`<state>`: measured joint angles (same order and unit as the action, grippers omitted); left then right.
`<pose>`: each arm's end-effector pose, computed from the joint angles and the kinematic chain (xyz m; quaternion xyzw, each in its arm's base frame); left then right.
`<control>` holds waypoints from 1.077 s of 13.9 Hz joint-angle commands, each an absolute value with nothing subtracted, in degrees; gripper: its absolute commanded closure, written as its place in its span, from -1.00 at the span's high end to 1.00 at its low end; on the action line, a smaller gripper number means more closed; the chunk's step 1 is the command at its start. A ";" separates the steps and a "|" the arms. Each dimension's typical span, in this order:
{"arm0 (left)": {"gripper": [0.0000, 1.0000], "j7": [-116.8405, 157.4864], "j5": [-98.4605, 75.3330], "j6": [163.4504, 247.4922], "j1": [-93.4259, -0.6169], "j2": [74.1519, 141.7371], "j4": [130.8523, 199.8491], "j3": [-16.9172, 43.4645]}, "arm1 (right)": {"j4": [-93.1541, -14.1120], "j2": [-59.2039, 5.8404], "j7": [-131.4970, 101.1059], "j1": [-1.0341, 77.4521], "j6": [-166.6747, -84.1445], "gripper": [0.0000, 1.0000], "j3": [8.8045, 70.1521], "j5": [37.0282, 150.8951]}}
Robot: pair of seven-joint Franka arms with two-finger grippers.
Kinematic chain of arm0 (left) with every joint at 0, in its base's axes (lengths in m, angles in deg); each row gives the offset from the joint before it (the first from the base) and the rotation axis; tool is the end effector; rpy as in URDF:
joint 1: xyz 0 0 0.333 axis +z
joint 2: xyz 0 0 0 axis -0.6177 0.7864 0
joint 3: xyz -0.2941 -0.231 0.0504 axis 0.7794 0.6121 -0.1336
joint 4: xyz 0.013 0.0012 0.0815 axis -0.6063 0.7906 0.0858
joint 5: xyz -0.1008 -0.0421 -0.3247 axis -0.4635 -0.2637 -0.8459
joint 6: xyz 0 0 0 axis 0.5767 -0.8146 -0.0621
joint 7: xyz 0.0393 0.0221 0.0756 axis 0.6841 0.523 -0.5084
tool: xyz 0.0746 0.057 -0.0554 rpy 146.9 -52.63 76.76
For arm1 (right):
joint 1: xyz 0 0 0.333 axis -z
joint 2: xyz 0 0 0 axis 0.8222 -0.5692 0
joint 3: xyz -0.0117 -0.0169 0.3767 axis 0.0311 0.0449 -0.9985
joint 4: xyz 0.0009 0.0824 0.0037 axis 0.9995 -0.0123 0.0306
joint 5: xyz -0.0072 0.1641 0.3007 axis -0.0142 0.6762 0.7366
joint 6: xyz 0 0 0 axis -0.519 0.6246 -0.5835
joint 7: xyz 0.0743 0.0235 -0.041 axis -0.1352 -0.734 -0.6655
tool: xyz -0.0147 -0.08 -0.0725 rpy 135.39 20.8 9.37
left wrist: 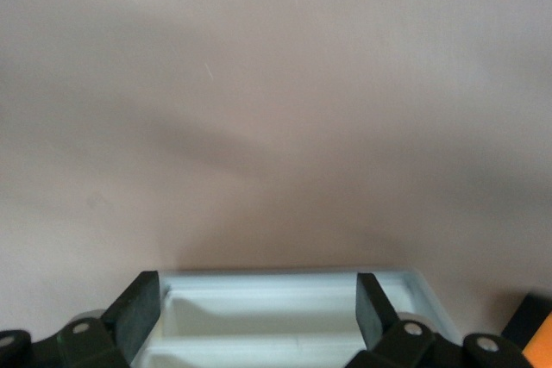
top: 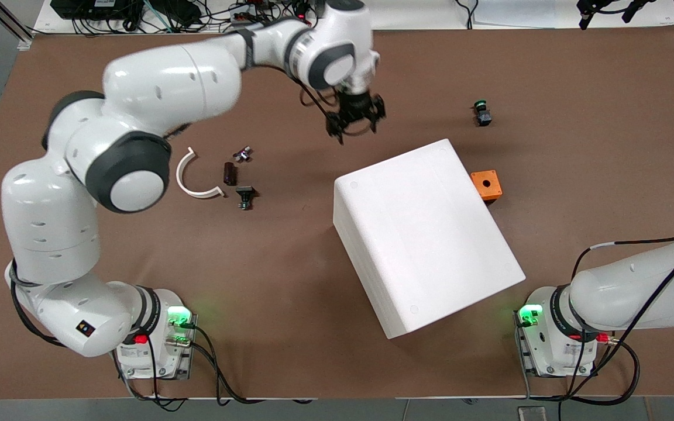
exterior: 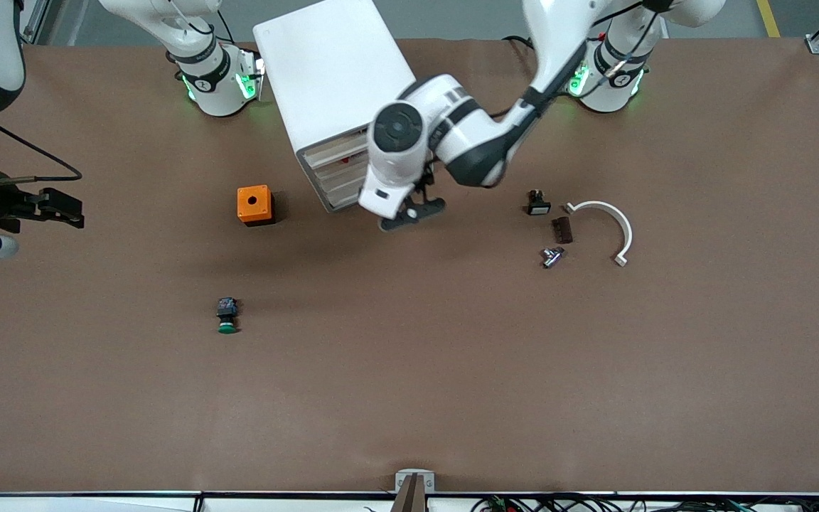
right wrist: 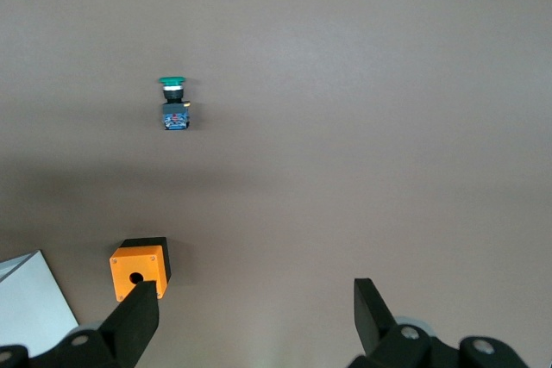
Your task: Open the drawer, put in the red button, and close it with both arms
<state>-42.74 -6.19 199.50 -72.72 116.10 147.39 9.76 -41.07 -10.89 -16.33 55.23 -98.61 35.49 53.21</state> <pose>0.4797 -0.4992 0.4279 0.9732 0.2048 -0.1016 0.0257 0.5473 -0.0194 0.6385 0.9974 0.0424 -0.0492 0.0319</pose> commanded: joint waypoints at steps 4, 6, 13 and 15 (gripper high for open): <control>1.00 -37.41 0.67 193.61 -57.77 108.61 148.34 10.33 | -41.79 -7.53 -12.01 57.68 -97.33 1.00 35.35 57.12; 1.00 -31.70 0.94 191.77 -53.20 106.50 148.34 10.24 | -46.25 -4.12 -12.01 57.85 -98.46 1.00 35.35 57.12; 1.00 -13.42 4.28 182.01 -42.03 97.54 148.43 10.33 | -54.26 4.07 -12.01 58.29 -101.45 1.00 35.52 57.12; 1.00 -7.88 4.28 180.60 -38.69 95.34 148.52 10.77 | -56.03 4.87 -12.18 58.82 -103.13 1.00 35.52 57.12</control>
<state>-12.44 3.06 182.04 -41.57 98.48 147.08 9.76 -52.07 2.47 -12.70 57.58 -100.82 35.95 56.23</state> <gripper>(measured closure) 0.000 0.000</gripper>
